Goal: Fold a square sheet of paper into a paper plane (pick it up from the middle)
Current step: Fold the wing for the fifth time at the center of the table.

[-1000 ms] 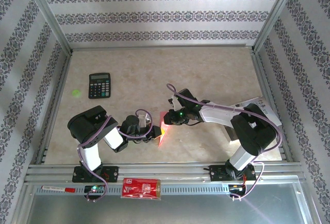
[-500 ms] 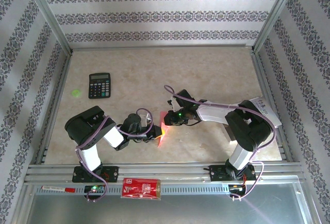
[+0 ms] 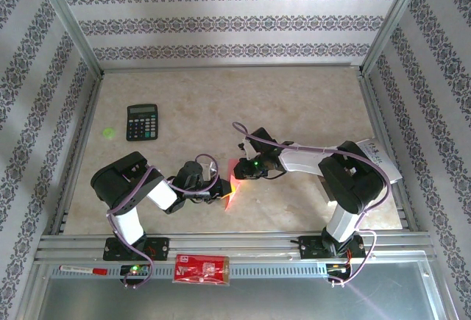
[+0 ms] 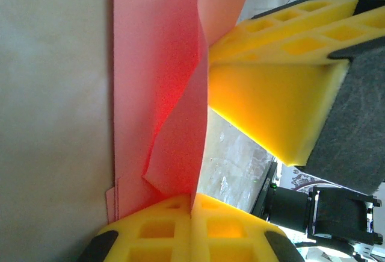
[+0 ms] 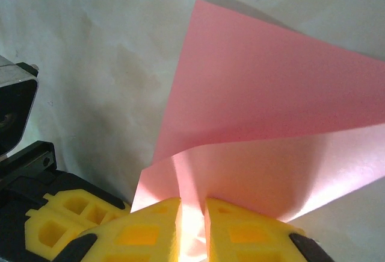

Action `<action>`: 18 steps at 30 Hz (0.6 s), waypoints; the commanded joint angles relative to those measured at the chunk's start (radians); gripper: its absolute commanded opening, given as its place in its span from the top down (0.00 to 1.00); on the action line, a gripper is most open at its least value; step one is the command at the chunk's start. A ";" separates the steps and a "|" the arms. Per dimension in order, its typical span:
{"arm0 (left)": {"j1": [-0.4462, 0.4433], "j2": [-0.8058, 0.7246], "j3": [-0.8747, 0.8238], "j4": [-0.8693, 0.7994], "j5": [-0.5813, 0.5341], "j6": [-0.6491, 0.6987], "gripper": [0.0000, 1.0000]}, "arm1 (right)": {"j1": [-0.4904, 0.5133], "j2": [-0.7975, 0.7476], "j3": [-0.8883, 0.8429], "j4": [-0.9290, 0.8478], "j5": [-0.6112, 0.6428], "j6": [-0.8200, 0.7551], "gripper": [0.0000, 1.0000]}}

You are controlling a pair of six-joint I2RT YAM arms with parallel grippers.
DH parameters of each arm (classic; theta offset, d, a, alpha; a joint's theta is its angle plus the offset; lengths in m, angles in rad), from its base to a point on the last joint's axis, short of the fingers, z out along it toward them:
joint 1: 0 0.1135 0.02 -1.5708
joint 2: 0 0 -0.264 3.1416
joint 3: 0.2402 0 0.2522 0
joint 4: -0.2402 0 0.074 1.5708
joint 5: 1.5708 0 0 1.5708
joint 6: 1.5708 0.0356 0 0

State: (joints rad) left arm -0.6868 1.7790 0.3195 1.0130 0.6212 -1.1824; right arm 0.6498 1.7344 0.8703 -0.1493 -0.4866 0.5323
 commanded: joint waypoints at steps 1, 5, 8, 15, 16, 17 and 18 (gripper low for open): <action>0.009 0.040 -0.030 -0.126 -0.046 0.049 1.00 | -0.013 0.023 0.028 -0.017 0.019 -0.031 0.82; 0.009 0.040 -0.030 -0.125 -0.048 0.048 1.00 | -0.017 0.037 0.044 -0.018 0.014 -0.038 0.82; 0.009 0.040 -0.031 -0.128 -0.051 0.047 1.00 | -0.017 0.048 0.053 -0.017 0.014 -0.041 0.82; 0.009 0.031 -0.034 -0.150 -0.062 0.041 1.00 | -0.018 0.077 0.067 -0.015 0.010 -0.049 0.82; 0.008 0.029 -0.034 -0.152 -0.064 0.041 1.00 | -0.018 0.080 0.070 -0.016 0.010 -0.050 0.82; 0.009 0.028 -0.035 -0.157 -0.065 0.040 1.00 | -0.018 0.084 0.071 -0.015 0.010 -0.051 0.82; 0.009 0.028 -0.034 -0.161 -0.066 0.040 1.00 | -0.019 0.088 0.073 -0.015 0.010 -0.052 0.82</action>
State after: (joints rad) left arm -0.6868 1.7790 0.3191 1.0122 0.6174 -1.1831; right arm 0.6430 1.7969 0.9199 -0.1547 -0.4873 0.5114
